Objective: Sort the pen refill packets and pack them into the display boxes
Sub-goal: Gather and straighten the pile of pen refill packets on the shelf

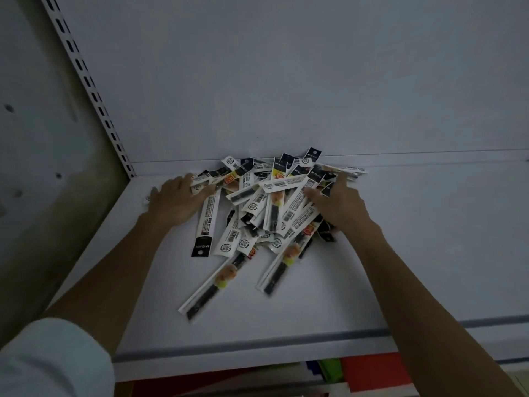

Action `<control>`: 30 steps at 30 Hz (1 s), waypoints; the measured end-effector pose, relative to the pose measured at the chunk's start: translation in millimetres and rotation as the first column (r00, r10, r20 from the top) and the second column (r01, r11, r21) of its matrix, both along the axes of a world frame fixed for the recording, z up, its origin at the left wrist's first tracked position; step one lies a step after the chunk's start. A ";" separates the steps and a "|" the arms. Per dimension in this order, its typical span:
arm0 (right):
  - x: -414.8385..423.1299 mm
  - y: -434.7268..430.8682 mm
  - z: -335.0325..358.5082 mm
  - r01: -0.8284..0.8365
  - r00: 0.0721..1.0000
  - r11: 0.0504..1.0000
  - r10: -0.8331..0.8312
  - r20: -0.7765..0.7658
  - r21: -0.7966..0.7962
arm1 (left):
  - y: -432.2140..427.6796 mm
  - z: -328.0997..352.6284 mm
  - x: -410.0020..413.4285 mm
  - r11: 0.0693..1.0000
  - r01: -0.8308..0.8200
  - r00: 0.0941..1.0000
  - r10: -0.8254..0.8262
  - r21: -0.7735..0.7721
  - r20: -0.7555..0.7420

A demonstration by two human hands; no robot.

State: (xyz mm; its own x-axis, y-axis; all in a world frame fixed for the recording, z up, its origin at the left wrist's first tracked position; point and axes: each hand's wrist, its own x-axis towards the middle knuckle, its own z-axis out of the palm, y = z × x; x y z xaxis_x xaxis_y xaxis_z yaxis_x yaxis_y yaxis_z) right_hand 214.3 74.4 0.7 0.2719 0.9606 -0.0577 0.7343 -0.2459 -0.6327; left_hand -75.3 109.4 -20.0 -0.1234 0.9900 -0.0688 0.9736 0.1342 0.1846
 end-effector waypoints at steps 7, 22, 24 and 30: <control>-6.6 3.7 -3.7 0.031 0.993 0.998 -0.024 -0.114 0.055 | -40.4 23.3 45.4 0.994 -0.072 0.964 0.090 -0.083 0.251; -50.8 0.3 -4.5 -0.119 0.897 0.956 0.220 -0.384 0.268 | -47.6 14.7 102.1 0.983 0.053 0.791 -0.148 0.175 0.593; -51.8 7.3 0.9 -0.084 0.891 0.980 0.156 -0.426 0.183 | -50.3 15.7 104.4 0.983 0.053 0.794 -0.150 0.178 0.589; -35.1 25.2 3.6 -0.153 0.964 0.988 0.154 -0.216 0.020 | -49.0 25.2 90.1 0.984 -0.112 0.535 -0.058 0.139 0.843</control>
